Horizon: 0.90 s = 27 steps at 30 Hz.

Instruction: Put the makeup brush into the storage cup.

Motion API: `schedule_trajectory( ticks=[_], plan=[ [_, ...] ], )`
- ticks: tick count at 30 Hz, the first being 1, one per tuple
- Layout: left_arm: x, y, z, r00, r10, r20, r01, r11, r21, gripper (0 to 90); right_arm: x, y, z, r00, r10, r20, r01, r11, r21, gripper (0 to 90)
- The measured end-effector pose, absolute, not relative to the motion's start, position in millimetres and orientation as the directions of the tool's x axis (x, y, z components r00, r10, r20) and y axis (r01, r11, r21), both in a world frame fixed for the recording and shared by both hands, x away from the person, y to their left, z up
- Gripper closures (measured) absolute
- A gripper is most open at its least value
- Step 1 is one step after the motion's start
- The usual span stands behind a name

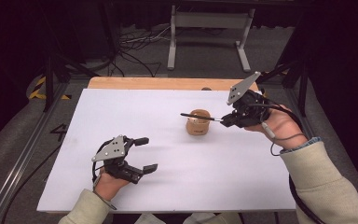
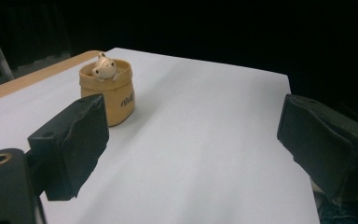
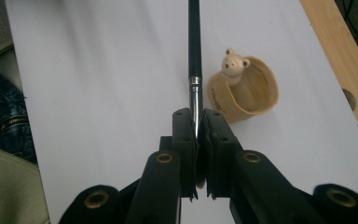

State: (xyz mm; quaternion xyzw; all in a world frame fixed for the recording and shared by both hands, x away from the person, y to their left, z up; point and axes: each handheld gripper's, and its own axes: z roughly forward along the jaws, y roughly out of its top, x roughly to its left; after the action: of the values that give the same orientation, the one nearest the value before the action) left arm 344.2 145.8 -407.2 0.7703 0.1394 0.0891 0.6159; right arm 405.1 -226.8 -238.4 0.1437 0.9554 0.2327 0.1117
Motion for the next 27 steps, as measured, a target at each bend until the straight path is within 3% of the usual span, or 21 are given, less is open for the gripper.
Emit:
schedule_trajectory(
  ticks=[12, 27],
  plan=[
    [345.2, 145.4, -409.6, 0.941, 0.338, -0.032, 0.113, -0.224, 0.968, 10.0, 421.1, -250.3, -232.6, -0.87, 0.46, -0.178, 0.344, 0.824, 0.45, 84.9],
    [346.8, 144.1, -410.4, 0.944, 0.329, -0.03, 0.115, -0.241, 0.964, 10.8, 427.6, -256.7, -227.6, -0.836, 0.503, -0.218, 0.398, 0.83, 0.391, 84.8]
  ],
)
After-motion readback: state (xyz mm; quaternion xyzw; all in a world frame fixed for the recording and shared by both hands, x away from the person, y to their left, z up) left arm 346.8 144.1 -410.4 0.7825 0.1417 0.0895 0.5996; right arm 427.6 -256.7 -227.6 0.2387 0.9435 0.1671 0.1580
